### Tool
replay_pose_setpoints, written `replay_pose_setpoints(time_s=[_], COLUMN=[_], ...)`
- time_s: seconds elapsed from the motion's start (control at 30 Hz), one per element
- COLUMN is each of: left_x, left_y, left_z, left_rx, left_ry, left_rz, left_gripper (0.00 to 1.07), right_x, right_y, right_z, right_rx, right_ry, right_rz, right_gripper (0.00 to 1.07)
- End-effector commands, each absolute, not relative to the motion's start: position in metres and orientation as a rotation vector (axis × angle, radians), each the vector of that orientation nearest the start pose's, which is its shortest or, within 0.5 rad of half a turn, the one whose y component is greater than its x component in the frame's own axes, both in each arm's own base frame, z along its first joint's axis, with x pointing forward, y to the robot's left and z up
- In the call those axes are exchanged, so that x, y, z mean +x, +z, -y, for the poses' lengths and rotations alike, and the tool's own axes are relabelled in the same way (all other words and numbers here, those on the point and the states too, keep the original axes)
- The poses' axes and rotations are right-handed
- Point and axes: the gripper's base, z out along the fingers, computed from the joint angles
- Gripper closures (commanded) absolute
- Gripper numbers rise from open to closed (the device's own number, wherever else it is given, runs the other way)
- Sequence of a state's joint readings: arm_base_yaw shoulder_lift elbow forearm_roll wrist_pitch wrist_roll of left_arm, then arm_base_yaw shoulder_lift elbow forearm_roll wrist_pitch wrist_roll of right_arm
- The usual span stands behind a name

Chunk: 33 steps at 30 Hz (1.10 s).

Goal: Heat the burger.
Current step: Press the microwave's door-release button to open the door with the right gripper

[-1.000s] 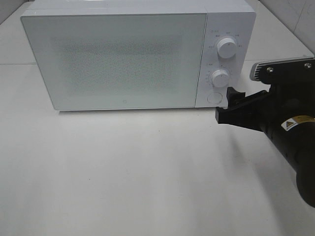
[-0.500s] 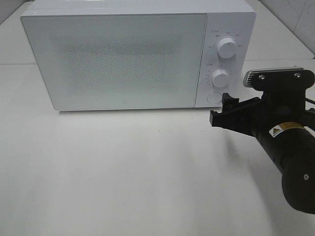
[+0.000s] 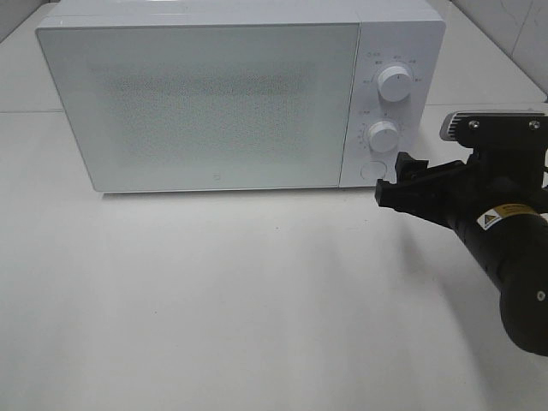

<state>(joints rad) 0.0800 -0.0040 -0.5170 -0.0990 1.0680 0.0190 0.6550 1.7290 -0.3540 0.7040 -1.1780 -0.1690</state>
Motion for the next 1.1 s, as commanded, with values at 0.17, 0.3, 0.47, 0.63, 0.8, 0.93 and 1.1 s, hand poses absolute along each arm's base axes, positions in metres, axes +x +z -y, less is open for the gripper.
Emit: replay_pose_setpoints(time_s=[0.17, 0.3, 0.47, 0.63, 0.8, 0.93, 1.1], left_x=[-0.010, -0.010, -0.010, -0.010, -0.010, -0.010, -0.010], left_y=[0.281, 0.281, 0.281, 0.281, 0.281, 0.281, 0.281], left_z=[0.009, 0.009, 0.009, 0.009, 0.009, 0.009, 0.009], left_rx=[-0.056, -0.056, -0.056, -0.056, -0.056, -0.056, -0.056], left_ry=[-0.054, -0.054, -0.054, -0.054, -0.054, -0.054, -0.054], left_rz=[-2.009, -2.009, -2.009, -2.009, -2.009, -2.009, -2.009], left_gripper=[0.06, 0.06, 0.06, 0.06, 0.06, 0.06, 0.06], right_x=[0.230, 0.230, 0.229, 0.229, 0.227, 0.224, 0.224], right_y=[0.145, 0.145, 0.143, 0.140, 0.134, 0.128, 0.127], right_z=[-0.106, -0.106, -0.107, -0.107, -0.108, -0.110, -0.110], right_rx=[0.205, 0.358, 0.710, 1.038, 1.177, 1.323, 1.336], right_ry=[0.203, 0.328, 0.607, 0.853, 0.912, 0.955, 0.959], right_rz=[-1.750, -1.737, -1.683, -1.591, -1.601, -1.617, -1.616], right_gripper=[0.38, 0.50, 0.66, 0.91, 1.05, 1.07, 1.07])
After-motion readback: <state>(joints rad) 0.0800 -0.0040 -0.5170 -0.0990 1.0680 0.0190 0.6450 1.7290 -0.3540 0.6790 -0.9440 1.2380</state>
